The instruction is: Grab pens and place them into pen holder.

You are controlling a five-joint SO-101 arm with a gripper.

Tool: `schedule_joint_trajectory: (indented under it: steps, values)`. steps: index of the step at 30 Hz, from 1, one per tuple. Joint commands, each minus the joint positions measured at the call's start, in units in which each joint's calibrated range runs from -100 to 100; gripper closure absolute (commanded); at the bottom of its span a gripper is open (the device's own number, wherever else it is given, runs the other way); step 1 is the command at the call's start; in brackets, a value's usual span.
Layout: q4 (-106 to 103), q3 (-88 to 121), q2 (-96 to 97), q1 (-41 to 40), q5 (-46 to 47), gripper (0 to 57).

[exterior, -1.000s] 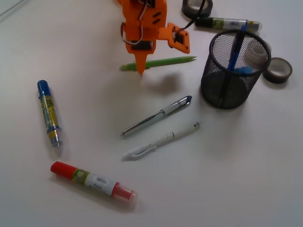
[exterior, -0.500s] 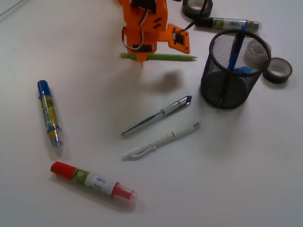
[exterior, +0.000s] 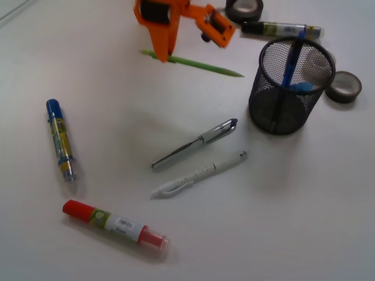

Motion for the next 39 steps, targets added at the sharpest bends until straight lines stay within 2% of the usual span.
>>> schedule_joint_trajectory:
  steps: [1,4,9,15,22,30,39]
  values:
    - [4.3,-0.9,-10.7,0.3,-5.8,57.1]
    - [6.6,-1.5,-18.3,-1.6,-11.2,57.1]
    - [0.1,-1.3,-28.1,-9.9,-20.0,57.1]
    - [-26.7,4.2,-29.8,-17.6,-24.3,57.1]
    - [-66.1,24.8,-29.4,-22.2,-29.4,57.1]
    - [-109.1,42.8,-15.7,-24.0,-32.5,57.0]
    - [-130.3,43.7,2.8,-26.4,-35.7,56.9]
